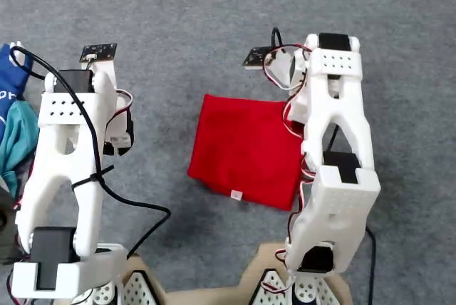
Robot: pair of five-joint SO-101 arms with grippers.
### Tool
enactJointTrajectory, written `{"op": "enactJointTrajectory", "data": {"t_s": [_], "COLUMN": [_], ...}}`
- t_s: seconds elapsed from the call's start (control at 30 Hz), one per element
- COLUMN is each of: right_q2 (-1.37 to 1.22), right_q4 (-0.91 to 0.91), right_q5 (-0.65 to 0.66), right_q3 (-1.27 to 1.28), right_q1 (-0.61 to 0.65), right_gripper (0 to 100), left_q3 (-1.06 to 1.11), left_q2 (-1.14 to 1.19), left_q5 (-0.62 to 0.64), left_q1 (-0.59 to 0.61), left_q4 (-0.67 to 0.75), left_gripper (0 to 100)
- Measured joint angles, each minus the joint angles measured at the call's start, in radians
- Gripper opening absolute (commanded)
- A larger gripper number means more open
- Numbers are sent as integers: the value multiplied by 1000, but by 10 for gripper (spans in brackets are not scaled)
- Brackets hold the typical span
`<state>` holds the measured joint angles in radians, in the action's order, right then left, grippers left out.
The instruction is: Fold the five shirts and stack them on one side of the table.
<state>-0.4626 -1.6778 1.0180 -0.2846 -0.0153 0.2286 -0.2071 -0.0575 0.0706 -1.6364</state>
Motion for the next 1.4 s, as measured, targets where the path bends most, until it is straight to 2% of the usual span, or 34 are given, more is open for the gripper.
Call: {"op": "enactJointTrajectory", "data": {"t_s": [0.87,1.13,1.27,1.4], "right_q2": [0,-87,-104,-127], "right_q4": [97,100,68,57], "right_q5": [9,9,9,9], "right_q3": [-12,-34,-63,-69], "right_q1": [0,0,0,9], "right_gripper": [169,164,72,65], "left_q3": [0,0,0,0], "left_q2": [0,0,0,0], "left_q5": [0,0,0,0], "left_q1": [0,0,0,0], "left_q4": [0,0,0,0], "left_gripper": [59,59,59,59]}}
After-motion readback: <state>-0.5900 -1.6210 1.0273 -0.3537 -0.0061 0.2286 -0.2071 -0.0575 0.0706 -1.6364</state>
